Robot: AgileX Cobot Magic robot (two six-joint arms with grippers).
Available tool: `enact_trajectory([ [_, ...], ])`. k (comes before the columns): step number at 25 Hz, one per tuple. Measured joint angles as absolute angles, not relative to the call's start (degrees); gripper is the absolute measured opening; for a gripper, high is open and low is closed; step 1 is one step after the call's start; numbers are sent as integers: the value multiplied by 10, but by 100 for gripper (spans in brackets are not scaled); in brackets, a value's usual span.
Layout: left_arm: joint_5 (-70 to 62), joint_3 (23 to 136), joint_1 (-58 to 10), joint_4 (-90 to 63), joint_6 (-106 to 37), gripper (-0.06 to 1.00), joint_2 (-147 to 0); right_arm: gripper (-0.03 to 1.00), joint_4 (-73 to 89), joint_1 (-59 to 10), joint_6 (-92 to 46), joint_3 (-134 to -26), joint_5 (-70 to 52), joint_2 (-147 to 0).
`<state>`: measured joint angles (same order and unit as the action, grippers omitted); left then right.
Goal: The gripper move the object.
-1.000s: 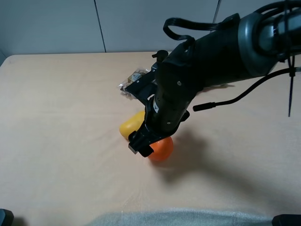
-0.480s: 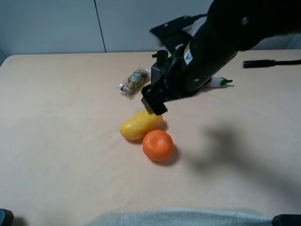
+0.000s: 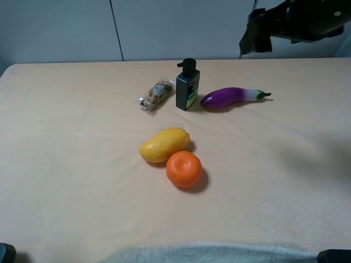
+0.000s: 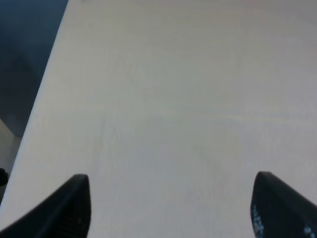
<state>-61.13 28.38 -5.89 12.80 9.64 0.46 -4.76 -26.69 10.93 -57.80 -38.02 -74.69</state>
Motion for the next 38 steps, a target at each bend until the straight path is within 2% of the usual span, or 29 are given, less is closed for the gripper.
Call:
enact_trajectory([
  [12, -611, 284, -59, 128, 96, 74, 5, 69, -69, -87, 106, -577, -411, -635],
  [20, -611, 284, -59, 128, 96, 74, 5, 69, -91, 15, 106, -510, -433, -493],
  [38, -611, 284, -59, 128, 96, 74, 5, 69, -83, 35, 77, -295, -494, -105],
])
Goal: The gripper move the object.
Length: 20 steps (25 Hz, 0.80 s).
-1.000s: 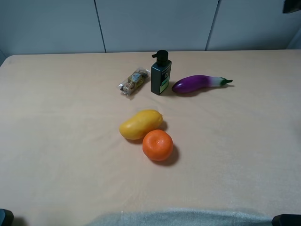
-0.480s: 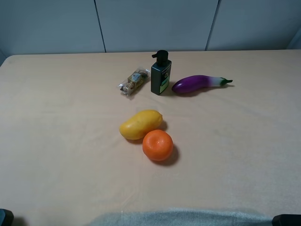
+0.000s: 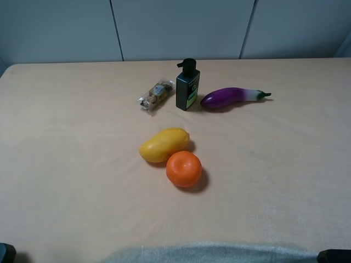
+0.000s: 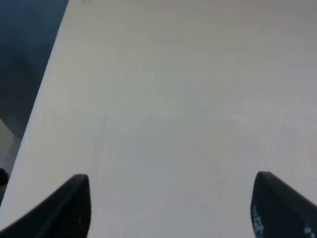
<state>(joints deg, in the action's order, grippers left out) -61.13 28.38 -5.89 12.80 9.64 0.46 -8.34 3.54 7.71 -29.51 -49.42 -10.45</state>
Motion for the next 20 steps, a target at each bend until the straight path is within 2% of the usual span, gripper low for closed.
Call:
enact_trajectory([
  [7, -611, 284, -59, 128, 96, 74, 5, 69, -62, 35, 76, -292, -504, -26],
  [15, -611, 284, -59, 128, 96, 74, 5, 69, -44, 26, 19, -294, -595, -15],
  [20, -611, 284, -59, 128, 96, 74, 5, 69, -48, 22, 0, -293, -605, 3],
])
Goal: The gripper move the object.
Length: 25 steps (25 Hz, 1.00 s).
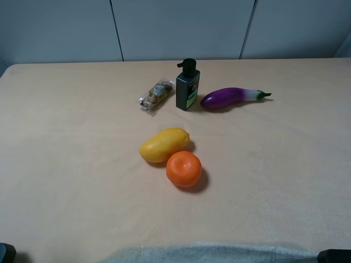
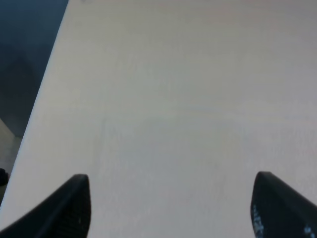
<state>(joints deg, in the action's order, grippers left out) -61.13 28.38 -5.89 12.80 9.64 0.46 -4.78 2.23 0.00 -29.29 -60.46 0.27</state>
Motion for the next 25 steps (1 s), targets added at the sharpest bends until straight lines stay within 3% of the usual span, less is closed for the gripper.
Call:
enact_trajectory([
  [25, -611, 284, -59, 128, 96, 74, 5, 69, -52, 22, -15, -292, -603, 3],
])
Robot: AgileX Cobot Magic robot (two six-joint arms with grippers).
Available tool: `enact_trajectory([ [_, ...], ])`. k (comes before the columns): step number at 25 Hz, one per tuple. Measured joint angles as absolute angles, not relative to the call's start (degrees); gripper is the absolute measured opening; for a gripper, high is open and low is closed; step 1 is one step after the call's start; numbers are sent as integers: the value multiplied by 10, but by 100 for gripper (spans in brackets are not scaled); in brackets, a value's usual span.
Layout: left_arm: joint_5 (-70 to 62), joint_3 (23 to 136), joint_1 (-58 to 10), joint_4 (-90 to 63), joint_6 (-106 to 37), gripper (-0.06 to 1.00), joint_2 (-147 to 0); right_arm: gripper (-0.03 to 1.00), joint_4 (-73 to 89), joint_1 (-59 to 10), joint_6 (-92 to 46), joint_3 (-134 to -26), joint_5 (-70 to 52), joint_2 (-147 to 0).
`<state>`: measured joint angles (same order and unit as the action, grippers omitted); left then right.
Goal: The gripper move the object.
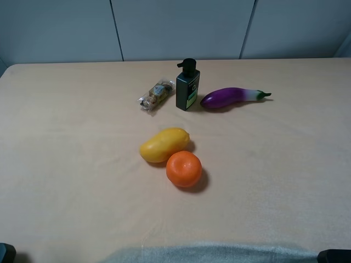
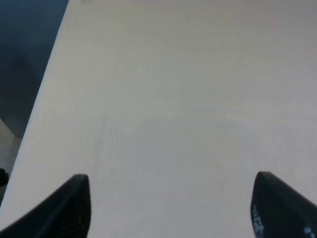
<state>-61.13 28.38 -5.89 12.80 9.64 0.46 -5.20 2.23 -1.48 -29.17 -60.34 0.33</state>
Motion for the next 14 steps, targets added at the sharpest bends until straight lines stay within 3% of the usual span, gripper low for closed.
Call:
enact_trajectory([
  [14, -611, 284, -59, 128, 96, 74, 5, 69, -52, 22, -15, -292, -603, 3],
])
